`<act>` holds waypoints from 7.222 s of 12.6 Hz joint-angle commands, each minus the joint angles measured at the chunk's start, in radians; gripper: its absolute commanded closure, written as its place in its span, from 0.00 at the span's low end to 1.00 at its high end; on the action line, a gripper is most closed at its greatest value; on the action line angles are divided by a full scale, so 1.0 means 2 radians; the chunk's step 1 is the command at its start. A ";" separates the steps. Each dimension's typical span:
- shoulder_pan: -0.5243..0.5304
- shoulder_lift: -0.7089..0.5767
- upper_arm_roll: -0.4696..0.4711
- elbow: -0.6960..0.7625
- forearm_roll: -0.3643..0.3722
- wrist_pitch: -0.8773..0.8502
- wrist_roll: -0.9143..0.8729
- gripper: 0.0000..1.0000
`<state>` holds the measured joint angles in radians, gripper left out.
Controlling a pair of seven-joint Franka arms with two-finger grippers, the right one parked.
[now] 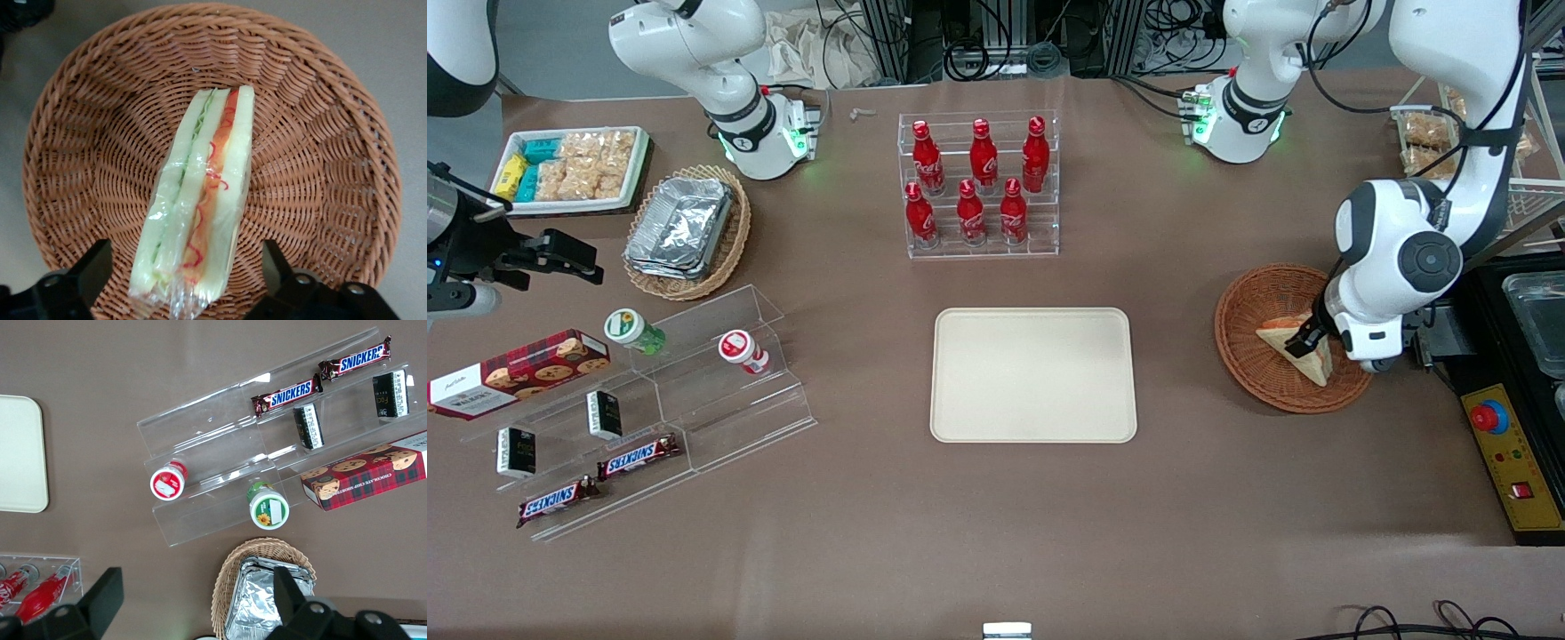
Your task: Place sandwich from basket to tray
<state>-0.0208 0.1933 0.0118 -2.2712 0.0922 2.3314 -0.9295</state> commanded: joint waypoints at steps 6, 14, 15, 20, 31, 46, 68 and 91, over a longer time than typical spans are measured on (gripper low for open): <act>0.005 0.028 -0.001 -0.009 0.015 0.058 -0.012 0.79; 0.001 -0.057 -0.002 0.075 0.014 -0.148 0.024 1.00; 0.000 -0.066 -0.002 0.107 0.012 -0.190 0.042 1.00; -0.001 -0.070 -0.032 0.294 -0.025 -0.362 0.174 1.00; -0.029 0.073 -0.186 0.292 -0.039 -0.181 0.157 1.00; -0.079 0.156 -0.185 0.239 0.040 -0.070 0.105 1.00; -0.112 0.191 -0.186 0.284 0.078 -0.062 0.053 0.00; 0.163 -0.046 -0.137 0.413 -0.042 -0.365 0.427 0.00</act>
<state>0.3613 0.2384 -0.3059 -1.2344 0.0269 1.5060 -0.0867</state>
